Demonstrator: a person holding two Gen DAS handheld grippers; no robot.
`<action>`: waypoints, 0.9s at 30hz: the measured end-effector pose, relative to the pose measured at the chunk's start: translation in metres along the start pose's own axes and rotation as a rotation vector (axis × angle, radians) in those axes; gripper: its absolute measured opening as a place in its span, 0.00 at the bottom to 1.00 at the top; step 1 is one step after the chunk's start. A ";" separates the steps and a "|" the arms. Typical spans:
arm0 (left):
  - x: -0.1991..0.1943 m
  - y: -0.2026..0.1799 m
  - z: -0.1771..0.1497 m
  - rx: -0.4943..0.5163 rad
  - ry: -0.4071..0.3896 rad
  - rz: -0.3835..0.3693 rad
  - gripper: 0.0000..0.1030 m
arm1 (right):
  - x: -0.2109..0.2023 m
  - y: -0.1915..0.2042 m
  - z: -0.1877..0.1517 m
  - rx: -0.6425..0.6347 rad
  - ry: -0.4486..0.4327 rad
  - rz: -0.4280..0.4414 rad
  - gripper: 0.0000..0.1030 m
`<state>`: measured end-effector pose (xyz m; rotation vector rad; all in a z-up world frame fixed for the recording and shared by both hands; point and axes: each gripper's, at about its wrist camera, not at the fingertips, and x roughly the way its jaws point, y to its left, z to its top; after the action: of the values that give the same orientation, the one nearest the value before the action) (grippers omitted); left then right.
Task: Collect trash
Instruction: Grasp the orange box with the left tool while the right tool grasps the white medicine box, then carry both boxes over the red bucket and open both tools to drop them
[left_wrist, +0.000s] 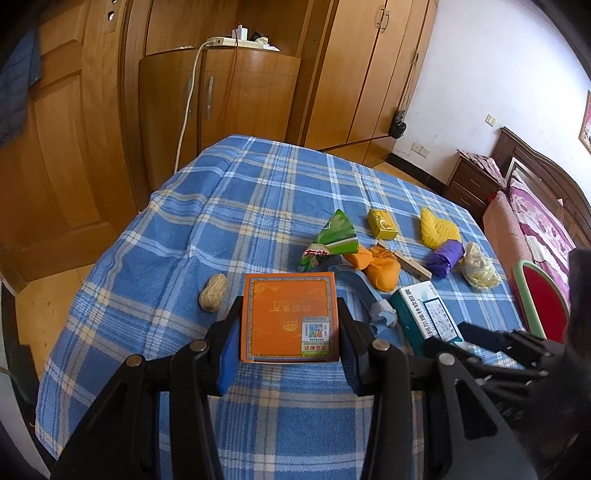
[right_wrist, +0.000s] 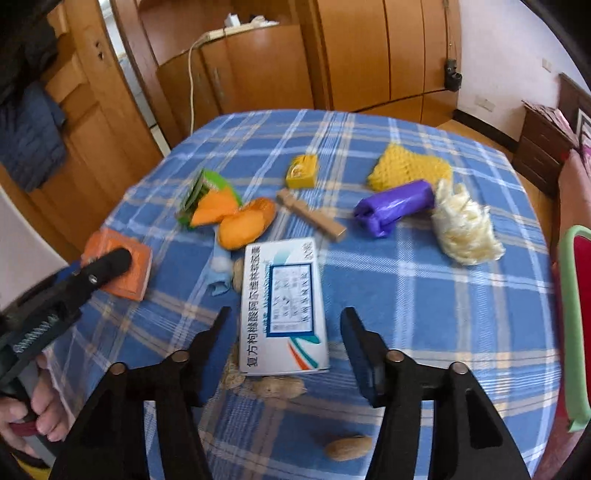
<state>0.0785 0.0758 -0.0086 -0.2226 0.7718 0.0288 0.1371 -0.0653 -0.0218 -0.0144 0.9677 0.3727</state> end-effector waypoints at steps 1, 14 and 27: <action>0.000 0.000 0.000 0.001 0.000 0.000 0.44 | 0.003 0.002 -0.002 -0.001 0.008 0.000 0.59; -0.009 -0.017 0.005 0.033 -0.004 -0.039 0.44 | -0.011 -0.010 -0.004 0.072 -0.075 0.008 0.50; -0.018 -0.081 0.018 0.133 0.014 -0.184 0.44 | -0.093 -0.067 -0.017 0.211 -0.230 -0.034 0.50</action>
<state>0.0870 0.0015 0.0318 -0.1666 0.7619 -0.1982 0.0970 -0.1590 0.0331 0.1997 0.7742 0.2333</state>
